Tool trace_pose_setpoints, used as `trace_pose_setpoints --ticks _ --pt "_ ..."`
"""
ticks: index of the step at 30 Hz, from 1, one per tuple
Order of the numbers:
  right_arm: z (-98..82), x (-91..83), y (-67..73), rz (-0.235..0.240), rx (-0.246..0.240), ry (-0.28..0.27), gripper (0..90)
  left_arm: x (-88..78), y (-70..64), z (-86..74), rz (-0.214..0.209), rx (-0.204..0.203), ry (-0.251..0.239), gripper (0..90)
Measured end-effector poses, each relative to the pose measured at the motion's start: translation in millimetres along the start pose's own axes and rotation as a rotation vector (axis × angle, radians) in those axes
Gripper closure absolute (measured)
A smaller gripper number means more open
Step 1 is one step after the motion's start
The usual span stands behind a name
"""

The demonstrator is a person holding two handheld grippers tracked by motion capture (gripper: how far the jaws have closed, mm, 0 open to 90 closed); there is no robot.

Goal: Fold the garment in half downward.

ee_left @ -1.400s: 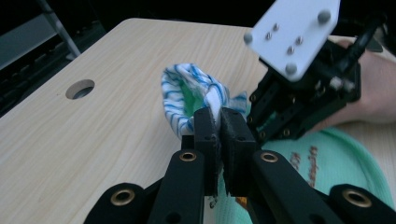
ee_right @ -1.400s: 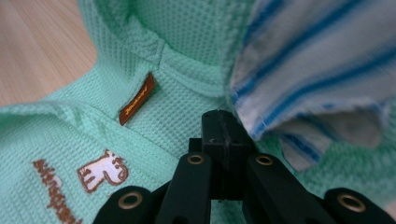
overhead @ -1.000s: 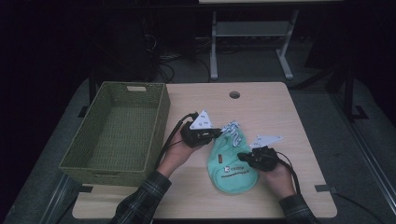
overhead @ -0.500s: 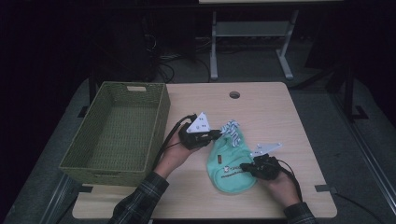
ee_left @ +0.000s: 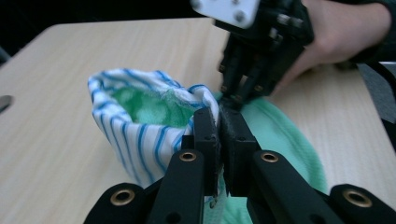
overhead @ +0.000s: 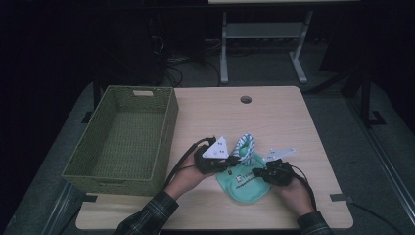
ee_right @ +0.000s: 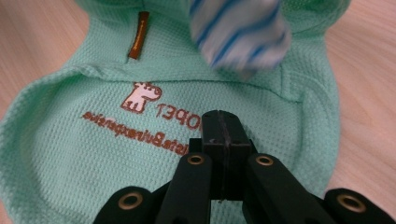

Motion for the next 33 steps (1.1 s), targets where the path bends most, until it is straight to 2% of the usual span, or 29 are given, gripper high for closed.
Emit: trace_pose_setpoints --ticks 3,6,9,14,20,25,26,30,33 --pt "-0.8 -3.2 -0.2 -0.011 -0.016 0.0 90.0 5.9 -7.7 -4.4 -0.017 0.004 0.016 85.5" --pt "-1.0 -14.1 -1.4 -0.013 -0.003 -0.023 90.0 9.4 -12.0 -6.6 -0.029 0.011 0.03 85.5" --pt "-4.0 -25.6 -1.6 -0.013 0.004 -0.038 90.0 10.8 -13.4 -6.8 -0.032 0.011 0.03 85.5" --pt "-18.6 -33.6 1.2 -0.005 0.006 -0.022 90.0 10.4 -13.2 -7.1 -0.03 0.012 0.032 85.5" --pt "-30.6 -27.9 8.5 0.013 -0.012 0.025 90.0 7.8 -12.1 -4.3 -0.02 0.016 0.018 85.6" --pt "-27.9 -25.1 10.6 0.015 -0.005 0.02 90.0 5.5 -15.0 0.8 -0.025 0.025 -0.003 85.6" --pt "-27.7 -24.9 10.7 0.015 -0.005 0.02 90.0 5.6 -20.1 3.8 -0.046 0.033 -0.016 85.5" --pt "-27.7 -24.8 10.5 0.017 -0.001 0.02 90.0 10.4 -38.7 2.7 -0.091 0.06 -0.012 85.5" --pt "-27.4 -24.8 10.6 0.018 0.004 0.02 90.0 18.5 -56.6 -3.8 -0.14 0.078 0.011 85.4"
Point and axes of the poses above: each handheld gripper's, and its own axes: x roughly forward along the jaws, z roughly out of its top, y roughly to its left, the point moved 10 cm from there along x, roughly forward along the jaws
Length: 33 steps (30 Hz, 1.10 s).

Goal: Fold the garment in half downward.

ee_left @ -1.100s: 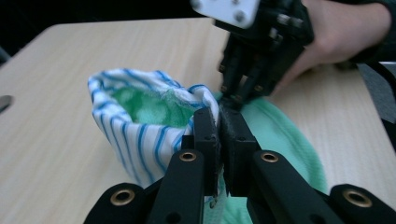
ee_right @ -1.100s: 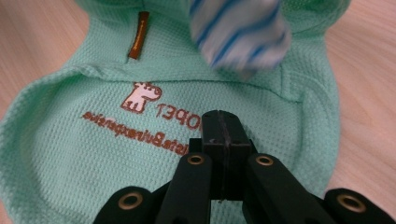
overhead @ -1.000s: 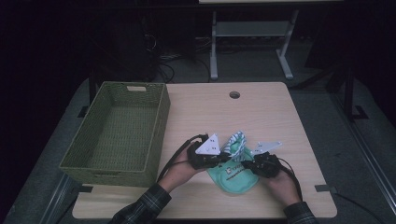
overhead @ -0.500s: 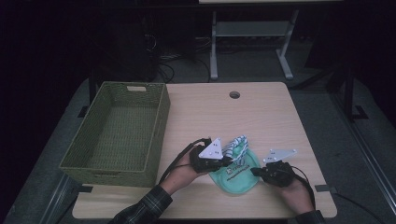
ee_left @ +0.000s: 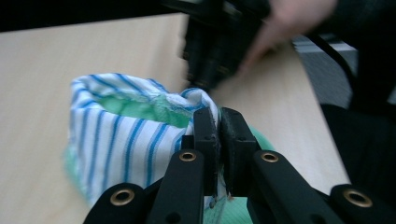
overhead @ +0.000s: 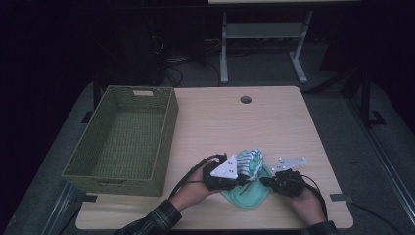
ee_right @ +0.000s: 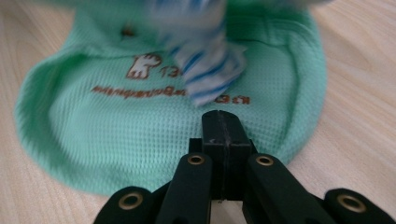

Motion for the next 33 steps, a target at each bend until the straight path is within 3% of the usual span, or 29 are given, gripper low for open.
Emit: trace_pose_setpoints --ticks 8,11,16,19,24,28,33 --pt "-1.1 -4.7 -9.4 -0.025 0.001 -0.005 90.0 30.6 -24.8 -23.2 -0.091 -0.004 0.095 84.0" --pt "1.4 -9.3 -13.1 -0.034 0.012 -0.021 90.0 32.7 -24.6 -23.1 -0.09 -0.021 0.088 76.9" --pt "6.6 -19.5 -21.8 -0.053 0.01 -0.059 89.7 19.4 -16.6 -11.7 -0.068 -0.073 0.032 58.7" --pt "12.4 -25.9 -25.8 -0.059 0.018 -0.093 87.0 -0.5 -2.3 -5.9 -0.026 -0.092 -0.006 55.3" --pt "21.5 -33.1 -23.5 -0.035 0.01 -0.122 76.1 -21.5 24.3 -18.9 0.074 -0.14 0.0 57.1" --pt "24.5 -31.2 -20.9 -0.024 0.003 -0.118 71.3 -24.3 45.2 -38.0 0.144 -0.204 0.048 59.9" --pt "18.5 -32.5 -23.6 -0.033 0.009 -0.102 75.0 -19.9 59.9 -47.0 0.187 -0.235 0.066 68.5"
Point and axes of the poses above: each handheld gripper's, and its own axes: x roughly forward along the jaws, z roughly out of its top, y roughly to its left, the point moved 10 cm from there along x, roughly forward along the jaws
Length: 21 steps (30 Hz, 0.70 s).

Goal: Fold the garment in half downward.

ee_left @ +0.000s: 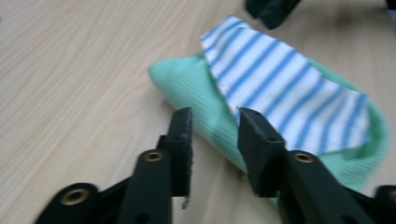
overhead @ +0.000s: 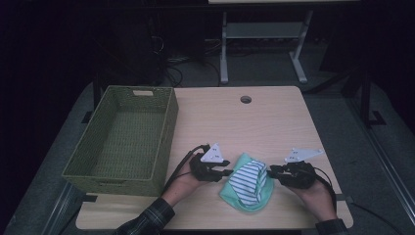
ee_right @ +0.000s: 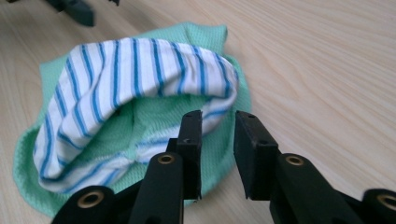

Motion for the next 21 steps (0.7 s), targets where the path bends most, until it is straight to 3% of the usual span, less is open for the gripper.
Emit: trace_pose_setpoints --ticks 3,6,12,14,21 --pt "-8.1 -0.9 -2.0 0.001 0.004 0.025 80.6 8.9 10.2 5.8 0.017 -0.004 0.005 75.6" --pt "-17.6 3.2 -2.1 0.002 0.003 0.066 83.4 14.7 9.7 10.5 0.002 -0.005 0.001 82.3" --pt "-24.8 10.5 -0.9 0.009 0.0 0.111 84.5 37.8 -3.5 12.1 -0.04 0.038 0.047 87.0" --pt "-25.7 11.5 -2.9 0.009 -0.009 0.112 84.5 48.9 -10.8 7.4 -0.063 0.085 0.096 88.1" --pt "-29.2 13.4 -4.2 0.006 -0.009 0.125 85.1 62.4 -21.6 3.5 -0.107 0.097 0.115 89.5"
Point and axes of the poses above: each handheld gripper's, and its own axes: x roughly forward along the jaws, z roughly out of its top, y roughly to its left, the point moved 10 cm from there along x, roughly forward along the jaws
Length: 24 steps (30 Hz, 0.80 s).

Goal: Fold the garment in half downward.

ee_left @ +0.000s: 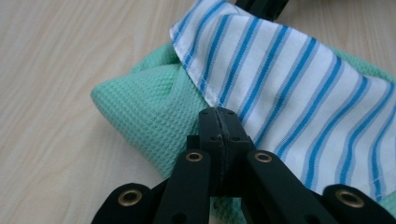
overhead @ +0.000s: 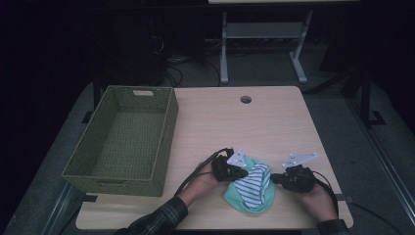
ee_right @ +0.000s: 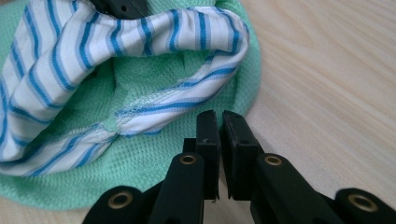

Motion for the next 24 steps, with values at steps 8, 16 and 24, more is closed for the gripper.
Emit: trace_pose_setpoints --ticks 8,16,24 --pt "6.3 -2.7 -2.4 -0.003 -0.005 -0.021 85.1 -14.5 1.7 5.3 0.016 -0.016 -0.037 87.0" --pt "28.5 1.4 -18.5 -0.019 -0.017 -0.055 89.8 -48.2 -15.9 5.8 0.002 -0.055 -0.076 89.6" --pt "45.5 16.1 -29.6 -0.018 -0.013 -0.057 89.9 -54.6 -54.5 -11.9 -0.077 -0.071 -0.047 89.7"
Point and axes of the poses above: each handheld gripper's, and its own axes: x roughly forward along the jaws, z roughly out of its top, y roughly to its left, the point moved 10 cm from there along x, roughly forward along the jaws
